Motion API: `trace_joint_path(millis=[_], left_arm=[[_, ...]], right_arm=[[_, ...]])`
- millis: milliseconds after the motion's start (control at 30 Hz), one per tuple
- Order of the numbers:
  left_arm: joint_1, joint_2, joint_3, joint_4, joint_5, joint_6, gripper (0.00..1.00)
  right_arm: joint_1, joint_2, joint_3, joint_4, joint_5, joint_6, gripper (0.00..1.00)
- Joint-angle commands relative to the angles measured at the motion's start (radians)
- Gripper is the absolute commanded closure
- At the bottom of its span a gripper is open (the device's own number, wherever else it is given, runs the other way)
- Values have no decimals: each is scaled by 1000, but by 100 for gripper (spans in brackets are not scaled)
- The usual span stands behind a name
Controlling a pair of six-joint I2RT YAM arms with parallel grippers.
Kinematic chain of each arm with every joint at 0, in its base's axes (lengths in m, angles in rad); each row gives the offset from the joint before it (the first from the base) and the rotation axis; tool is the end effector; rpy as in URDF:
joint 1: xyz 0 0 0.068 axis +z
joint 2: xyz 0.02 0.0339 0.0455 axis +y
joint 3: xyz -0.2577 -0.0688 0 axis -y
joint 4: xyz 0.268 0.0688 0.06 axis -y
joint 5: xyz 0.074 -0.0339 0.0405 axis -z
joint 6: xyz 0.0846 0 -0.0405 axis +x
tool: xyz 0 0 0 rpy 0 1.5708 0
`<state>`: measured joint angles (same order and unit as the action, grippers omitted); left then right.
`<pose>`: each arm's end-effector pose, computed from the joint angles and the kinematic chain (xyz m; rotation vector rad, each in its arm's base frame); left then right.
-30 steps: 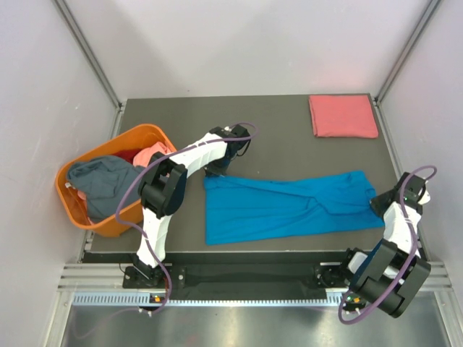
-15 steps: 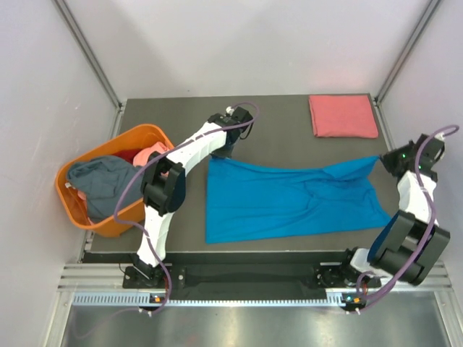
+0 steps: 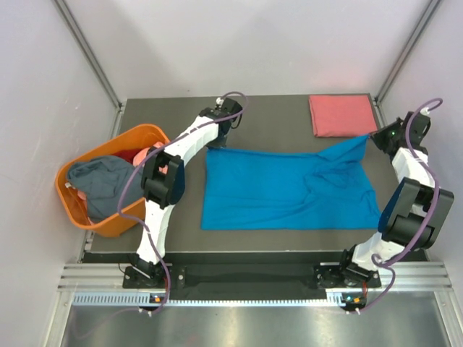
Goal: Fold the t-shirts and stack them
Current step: Fold the tshirt
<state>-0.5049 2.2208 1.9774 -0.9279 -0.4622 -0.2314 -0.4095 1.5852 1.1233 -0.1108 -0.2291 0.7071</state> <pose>0.4635 -0.2131 0.1744 0.2302 2.5756 0.3789 0.3946 -0.1503 0.2207 1.0254 1.8964 0.4187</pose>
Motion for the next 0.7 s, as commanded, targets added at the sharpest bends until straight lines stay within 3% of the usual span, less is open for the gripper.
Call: trace_joint_path(millis=[0, 367, 667], left_arm=[[9, 23, 35, 32, 3, 27, 100], [14, 54, 57, 23, 36, 98, 100], [19, 36, 89, -12, 80, 147, 100]], right_arm=[[1, 21, 73, 60, 17, -23, 100], [12, 75, 174, 1, -46, -75, 100], [21, 6, 129, -47, -42, -90, 100]])
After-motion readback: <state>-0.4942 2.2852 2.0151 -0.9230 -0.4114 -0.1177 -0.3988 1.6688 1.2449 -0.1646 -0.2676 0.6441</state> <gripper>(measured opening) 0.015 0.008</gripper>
